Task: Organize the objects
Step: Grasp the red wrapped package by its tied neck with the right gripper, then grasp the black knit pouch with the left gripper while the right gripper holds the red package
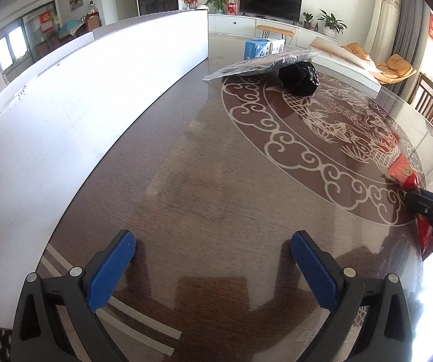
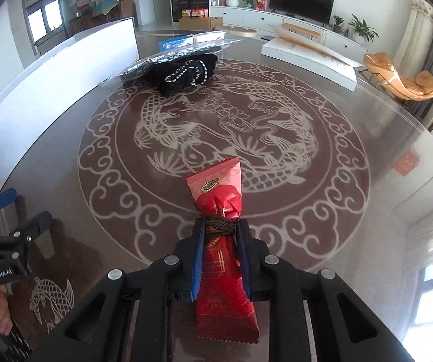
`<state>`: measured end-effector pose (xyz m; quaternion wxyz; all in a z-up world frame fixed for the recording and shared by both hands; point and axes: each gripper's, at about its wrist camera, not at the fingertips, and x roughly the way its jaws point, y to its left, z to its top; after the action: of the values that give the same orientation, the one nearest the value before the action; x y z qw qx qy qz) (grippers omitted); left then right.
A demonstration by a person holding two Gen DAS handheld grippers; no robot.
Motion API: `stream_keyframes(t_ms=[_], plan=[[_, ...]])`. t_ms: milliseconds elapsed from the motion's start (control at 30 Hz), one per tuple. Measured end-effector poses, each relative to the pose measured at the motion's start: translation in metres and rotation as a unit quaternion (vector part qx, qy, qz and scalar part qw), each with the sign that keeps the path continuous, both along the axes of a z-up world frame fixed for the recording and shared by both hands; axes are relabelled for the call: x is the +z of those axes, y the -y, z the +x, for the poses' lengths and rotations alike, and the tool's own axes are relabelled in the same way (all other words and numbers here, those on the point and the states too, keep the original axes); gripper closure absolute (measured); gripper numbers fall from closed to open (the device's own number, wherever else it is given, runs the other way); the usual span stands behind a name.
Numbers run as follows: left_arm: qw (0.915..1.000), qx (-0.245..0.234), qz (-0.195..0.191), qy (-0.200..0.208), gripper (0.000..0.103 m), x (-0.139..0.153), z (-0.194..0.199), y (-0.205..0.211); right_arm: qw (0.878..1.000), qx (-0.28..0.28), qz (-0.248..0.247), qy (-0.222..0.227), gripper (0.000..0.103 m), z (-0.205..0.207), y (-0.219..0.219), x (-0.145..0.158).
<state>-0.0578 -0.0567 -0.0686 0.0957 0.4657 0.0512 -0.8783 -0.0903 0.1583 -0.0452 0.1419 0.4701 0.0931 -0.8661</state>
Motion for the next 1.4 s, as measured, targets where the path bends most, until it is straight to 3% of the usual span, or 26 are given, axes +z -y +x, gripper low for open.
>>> stream_keyframes(t_ms=[167, 233, 300, 433, 500, 700, 1000, 1100, 1233, 1400], plan=[[1.0, 0.0, 0.0, 0.0, 0.0, 0.0, 0.0, 0.0, 0.998, -0.048, -0.013, -0.029, 0.078, 0.032, -0.047, 0.001], [1.0, 0.0, 0.0, 0.0, 0.0, 0.0, 0.0, 0.0, 0.998, -0.058, -0.023, -0.03, 0.062, 0.037, -0.057, -0.001], [1.0, 0.0, 0.0, 0.0, 0.0, 0.0, 0.0, 0.0, 0.997, -0.063, -0.027, -0.039, 0.035, 0.039, -0.061, -0.002], [1.0, 0.0, 0.0, 0.0, 0.0, 0.0, 0.0, 0.0, 0.997, -0.062, -0.033, -0.036, 0.029, 0.039, -0.061, -0.005], [1.0, 0.0, 0.0, 0.0, 0.0, 0.0, 0.0, 0.0, 0.997, -0.06, -0.03, -0.033, 0.021, 0.038, -0.06, -0.006], [1.0, 0.0, -0.001, -0.001, 0.0, 0.0, 0.0, 0.0, 0.997, -0.063, -0.021, -0.027, 0.012, 0.037, -0.059, -0.009], [1.0, 0.001, 0.003, 0.006, 0.0, 0.001, -0.004, 0.0, 0.998, -0.057, -0.018, -0.025, 0.007, 0.037, -0.056, -0.01], [0.9984, -0.051, 0.008, 0.021, 0.0, 0.001, -0.016, -0.02, 0.998, -0.057, -0.018, -0.025, 0.007, 0.037, -0.056, -0.01], [0.9939, -0.108, 0.003, 0.023, 0.0, 0.001, -0.056, -0.057, 0.998, -0.057, -0.018, -0.025, 0.007, 0.037, -0.056, -0.01], [0.9931, -0.117, 0.002, 0.013, 0.0, 0.001, -0.128, -0.081, 0.998, -0.055, -0.018, -0.024, 0.006, 0.037, -0.055, -0.011]])
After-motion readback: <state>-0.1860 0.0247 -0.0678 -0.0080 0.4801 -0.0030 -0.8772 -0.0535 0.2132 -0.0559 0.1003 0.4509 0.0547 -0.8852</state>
